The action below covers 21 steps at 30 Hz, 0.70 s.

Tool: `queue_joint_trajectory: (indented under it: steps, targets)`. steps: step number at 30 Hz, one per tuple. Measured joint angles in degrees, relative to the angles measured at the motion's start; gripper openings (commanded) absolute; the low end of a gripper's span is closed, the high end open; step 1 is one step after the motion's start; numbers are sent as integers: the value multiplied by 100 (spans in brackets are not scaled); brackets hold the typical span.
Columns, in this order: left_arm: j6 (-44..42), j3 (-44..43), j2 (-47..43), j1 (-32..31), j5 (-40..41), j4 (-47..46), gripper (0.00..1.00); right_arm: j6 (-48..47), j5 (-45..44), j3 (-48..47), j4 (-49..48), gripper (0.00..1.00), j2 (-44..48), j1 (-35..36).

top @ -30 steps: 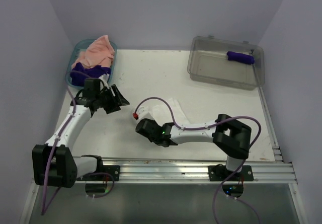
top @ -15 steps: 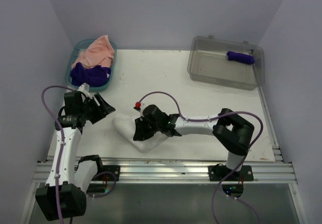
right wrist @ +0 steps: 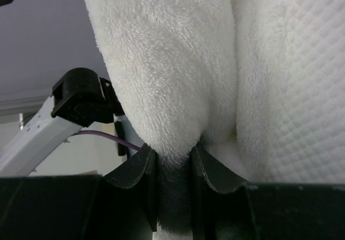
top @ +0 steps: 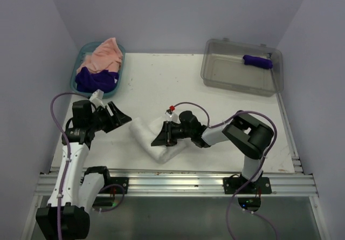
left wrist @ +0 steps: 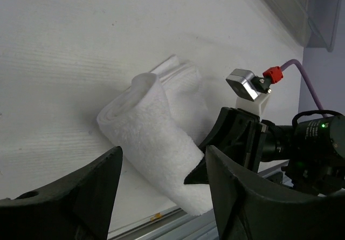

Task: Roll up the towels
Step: Roll the towel

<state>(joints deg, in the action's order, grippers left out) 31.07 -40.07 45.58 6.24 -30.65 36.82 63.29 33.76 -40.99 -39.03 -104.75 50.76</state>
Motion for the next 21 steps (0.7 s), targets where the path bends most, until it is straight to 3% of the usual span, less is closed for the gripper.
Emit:
queue_joint_trajectory:
  steps: [9,21]
  targets:
    - [651,570,680,-1445,-11,-1073,65,713,422,286,-1141,0,-374,-212]
    - [1137,492,2371,-1998,-13,-2527,63,876,442,492,-1270,0,-374,-402]
